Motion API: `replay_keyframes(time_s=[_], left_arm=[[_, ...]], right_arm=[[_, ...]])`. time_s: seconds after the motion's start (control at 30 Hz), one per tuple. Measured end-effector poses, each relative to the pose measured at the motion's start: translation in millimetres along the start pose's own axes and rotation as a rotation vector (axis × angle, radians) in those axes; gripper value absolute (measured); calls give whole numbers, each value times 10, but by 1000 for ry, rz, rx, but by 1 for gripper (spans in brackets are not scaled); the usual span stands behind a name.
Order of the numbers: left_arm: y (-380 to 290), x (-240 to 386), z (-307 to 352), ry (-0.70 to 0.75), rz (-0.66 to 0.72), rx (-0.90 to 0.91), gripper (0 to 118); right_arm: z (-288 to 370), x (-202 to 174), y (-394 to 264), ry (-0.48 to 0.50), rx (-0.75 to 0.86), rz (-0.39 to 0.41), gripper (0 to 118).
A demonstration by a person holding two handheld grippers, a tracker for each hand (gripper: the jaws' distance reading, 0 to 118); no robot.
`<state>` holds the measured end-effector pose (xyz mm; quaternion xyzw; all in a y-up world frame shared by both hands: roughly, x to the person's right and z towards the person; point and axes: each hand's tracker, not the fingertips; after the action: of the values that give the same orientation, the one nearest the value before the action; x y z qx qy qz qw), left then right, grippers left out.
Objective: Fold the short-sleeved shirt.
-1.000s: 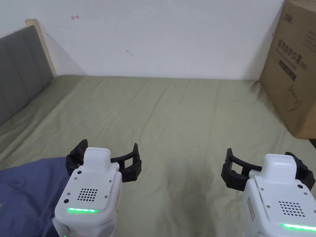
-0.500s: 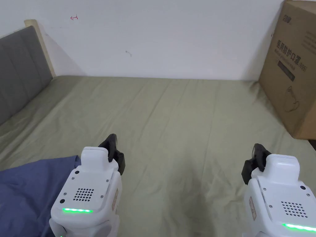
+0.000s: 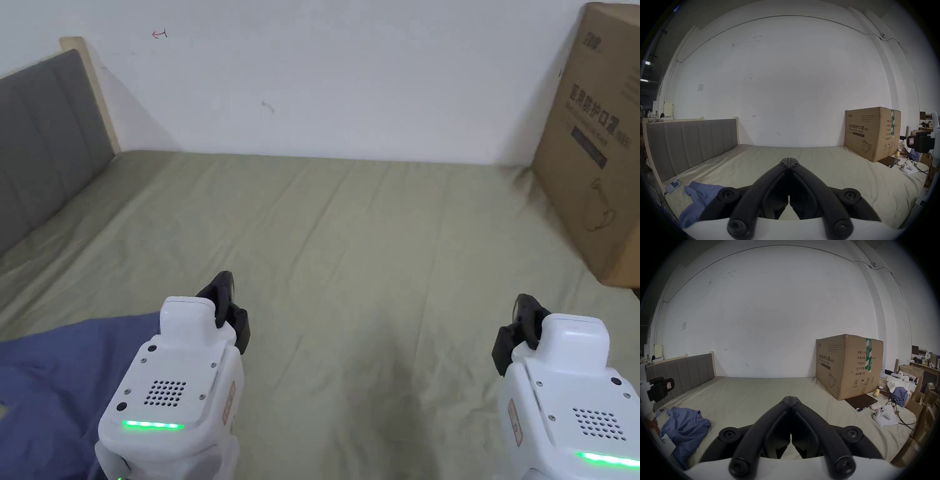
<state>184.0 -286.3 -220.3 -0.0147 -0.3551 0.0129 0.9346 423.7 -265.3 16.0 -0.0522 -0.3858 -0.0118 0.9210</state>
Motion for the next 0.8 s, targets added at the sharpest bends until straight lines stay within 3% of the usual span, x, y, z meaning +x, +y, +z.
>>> replay_keyframes(time_s=[0.23,0.8], left_arm=[[48,-422,228,123,-15,17,0],[169,-1856,1486,579,-42,10,0]], right_arm=[[-129,-420,60,128,14,7,0],[-62,-2262,85,610,14,16,0]])
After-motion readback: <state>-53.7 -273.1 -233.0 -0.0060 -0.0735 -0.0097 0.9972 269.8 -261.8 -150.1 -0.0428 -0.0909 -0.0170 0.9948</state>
